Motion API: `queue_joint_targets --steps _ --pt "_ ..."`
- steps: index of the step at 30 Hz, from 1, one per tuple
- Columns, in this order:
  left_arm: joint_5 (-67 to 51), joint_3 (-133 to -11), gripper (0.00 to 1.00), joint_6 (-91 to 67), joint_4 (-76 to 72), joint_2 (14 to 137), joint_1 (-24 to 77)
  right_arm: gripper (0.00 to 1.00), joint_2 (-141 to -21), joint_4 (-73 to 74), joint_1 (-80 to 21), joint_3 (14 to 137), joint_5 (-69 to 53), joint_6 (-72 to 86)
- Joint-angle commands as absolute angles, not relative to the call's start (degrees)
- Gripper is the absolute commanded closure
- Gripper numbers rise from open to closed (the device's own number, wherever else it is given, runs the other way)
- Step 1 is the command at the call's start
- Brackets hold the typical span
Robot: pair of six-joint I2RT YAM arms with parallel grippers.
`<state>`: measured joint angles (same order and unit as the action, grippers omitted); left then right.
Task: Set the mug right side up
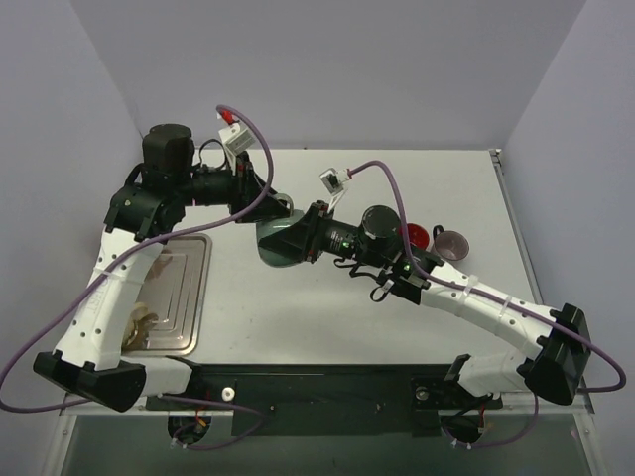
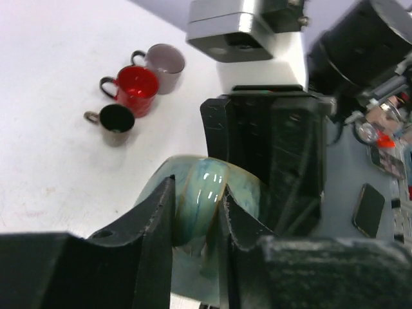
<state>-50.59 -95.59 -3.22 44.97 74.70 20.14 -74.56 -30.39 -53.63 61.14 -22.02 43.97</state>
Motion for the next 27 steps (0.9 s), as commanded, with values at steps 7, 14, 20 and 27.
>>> queue_joint_targets --steps 7,14,20,27 --pt "-32.17 -98.43 0.12 6.93 50.79 71.90 19.34 1.00 -68.91 -13.31 -53.70 63.62 -10.57 31.92" --pt "-3.46 -90.63 0.11 24.42 57.38 67.24 14.07 1.00 -84.86 5.69 -49.84 71.36 -0.89 26.28" --pt "1.92 -78.96 0.11 36.11 59.07 65.13 4.67 1.00 -102.97 13.09 -46.76 84.61 4.47 25.23" --pt "5.97 -63.13 0.11 52.53 57.75 66.88 -4.91 1.00 -114.86 19.16 -43.60 92.64 9.32 25.40"
